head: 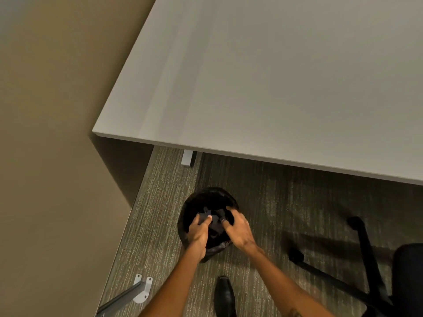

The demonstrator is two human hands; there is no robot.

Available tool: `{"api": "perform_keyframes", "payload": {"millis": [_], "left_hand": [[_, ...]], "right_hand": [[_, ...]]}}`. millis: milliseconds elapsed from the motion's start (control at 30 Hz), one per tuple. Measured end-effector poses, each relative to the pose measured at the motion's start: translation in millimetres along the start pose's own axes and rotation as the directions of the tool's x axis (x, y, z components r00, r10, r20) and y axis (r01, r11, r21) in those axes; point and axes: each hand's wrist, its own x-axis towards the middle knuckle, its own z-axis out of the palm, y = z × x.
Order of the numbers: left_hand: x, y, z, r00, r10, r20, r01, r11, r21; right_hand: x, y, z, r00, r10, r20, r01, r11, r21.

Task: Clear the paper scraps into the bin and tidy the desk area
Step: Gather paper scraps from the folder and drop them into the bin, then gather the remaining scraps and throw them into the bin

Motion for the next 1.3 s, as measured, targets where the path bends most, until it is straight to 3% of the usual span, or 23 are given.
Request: {"api": "perform_keyframes", "payload": {"millis": [200, 300, 367, 500, 633, 767, 967, 1200, 1300], "left_hand": [[-45.0, -2.8, 28.2, 0.995, 0.1, 0.028, -0.102, 0.989, 0.108], [-69.8, -2.3, 46.5, 0.98, 0.201, -0.007, -0.188, 0.927, 0.324], [-98.6, -1.6, 64.0, 0.94, 0.34, 0.02, -0.3, 0.799, 0.521], [-117.8, 2.0, 76.5, 0.855, 0.506, 0.111, -0.428, 0.57, 0.701], [-162.3, -2.9, 99.3, 0.693, 0.674, 0.255, -0.516, 0.217, 0.829], [-197.9, -7.6, 120.5, 0.581, 0.733, 0.353, -0.518, -0.001, 0.856], [-244.9, -9.0, 159.4, 0.486, 0.728, 0.483, -0.537, -0.187, 0.823], [-302.3, -20.4, 223.8, 0.389, 0.65, 0.653, -0.61, -0.349, 0.711], [-329.1, -32.0, 256.9, 0.356, 0.606, 0.712, -0.678, -0.356, 0.643]], "right_hand": [[-35.1, 10.7, -30.2, 0.996, -0.082, -0.024, 0.082, 0.997, -0.013], [-50.0, 21.4, -49.4, 0.991, -0.12, -0.062, 0.118, 0.992, -0.041], [-69.6, 35.4, -71.7, 0.982, -0.149, -0.113, 0.142, 0.988, -0.062], [-83.0, 43.7, -87.7, 0.967, -0.201, -0.157, 0.177, 0.972, -0.152], [-114.7, 59.0, -117.4, 0.944, -0.254, -0.211, 0.196, 0.946, -0.259], [-144.7, 72.2, -145.6, 0.897, -0.327, -0.298, 0.209, 0.906, -0.367], [-188.2, 101.0, -192.1, 0.838, -0.356, -0.414, 0.145, 0.876, -0.459], [-235.1, 151.1, -253.0, 0.817, -0.268, -0.51, 0.023, 0.9, -0.436], [-255.6, 183.2, -279.1, 0.801, -0.23, -0.552, -0.023, 0.911, -0.413]]}}
